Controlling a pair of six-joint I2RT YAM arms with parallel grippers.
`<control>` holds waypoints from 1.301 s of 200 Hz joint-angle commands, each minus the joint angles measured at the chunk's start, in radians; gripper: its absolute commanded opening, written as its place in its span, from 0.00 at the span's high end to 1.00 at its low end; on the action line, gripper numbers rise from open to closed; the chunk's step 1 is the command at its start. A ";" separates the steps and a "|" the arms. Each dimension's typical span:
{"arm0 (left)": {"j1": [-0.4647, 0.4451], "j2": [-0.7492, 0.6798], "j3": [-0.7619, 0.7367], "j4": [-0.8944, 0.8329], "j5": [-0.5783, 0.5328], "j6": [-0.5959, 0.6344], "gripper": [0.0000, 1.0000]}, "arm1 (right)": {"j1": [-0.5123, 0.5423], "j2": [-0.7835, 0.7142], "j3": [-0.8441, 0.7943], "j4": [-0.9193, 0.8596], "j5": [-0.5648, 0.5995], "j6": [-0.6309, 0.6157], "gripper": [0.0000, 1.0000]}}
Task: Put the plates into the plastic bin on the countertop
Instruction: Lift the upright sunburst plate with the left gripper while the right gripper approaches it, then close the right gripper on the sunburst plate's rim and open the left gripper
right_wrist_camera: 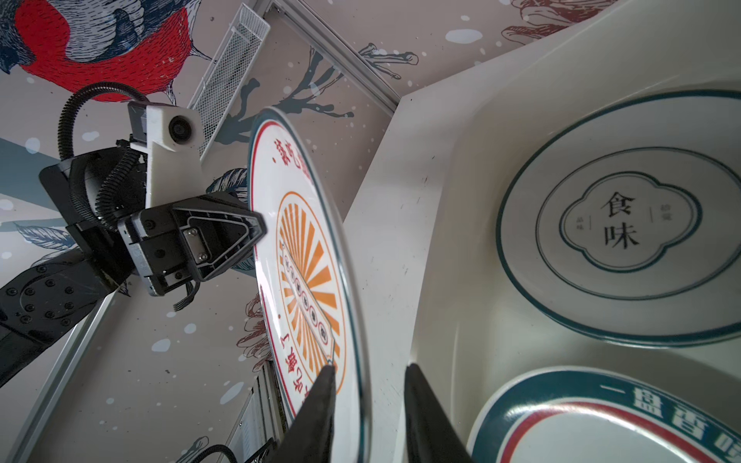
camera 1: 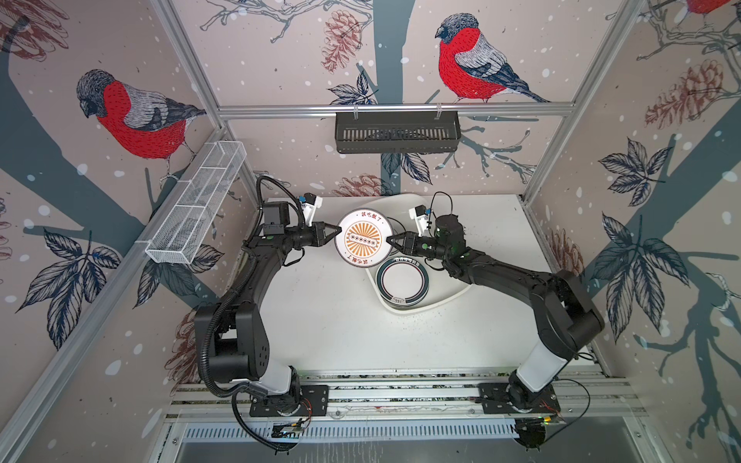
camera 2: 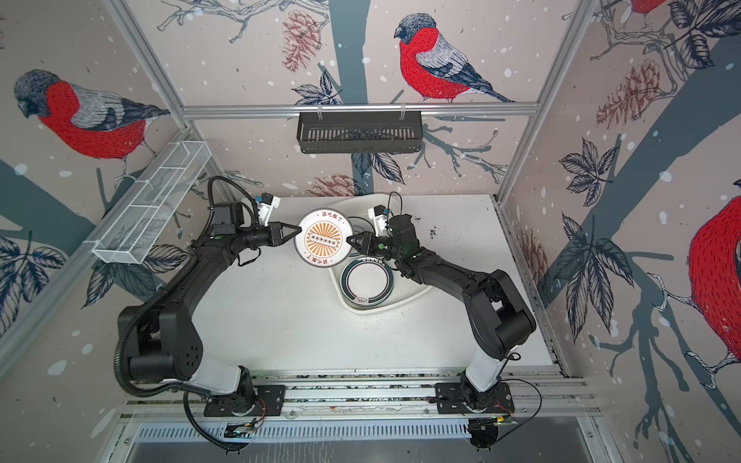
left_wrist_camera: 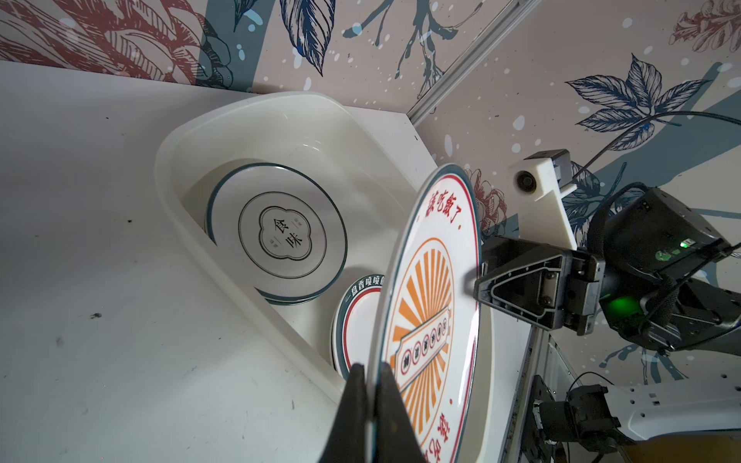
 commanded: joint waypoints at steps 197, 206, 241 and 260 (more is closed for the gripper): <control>-0.014 -0.037 0.073 -0.063 -0.190 0.038 0.41 | -0.086 0.032 0.013 0.043 -0.049 0.039 0.97; -0.013 -0.043 0.079 -0.075 -0.217 0.049 0.41 | -0.107 0.031 0.013 0.025 -0.050 0.033 0.97; -0.013 -0.055 0.091 -0.096 -0.217 0.076 0.41 | -0.187 0.055 0.042 -0.107 -0.031 -0.018 0.97; -0.014 -0.056 0.092 -0.096 -0.209 0.080 0.41 | -0.219 0.080 0.059 -0.139 -0.032 -0.022 0.97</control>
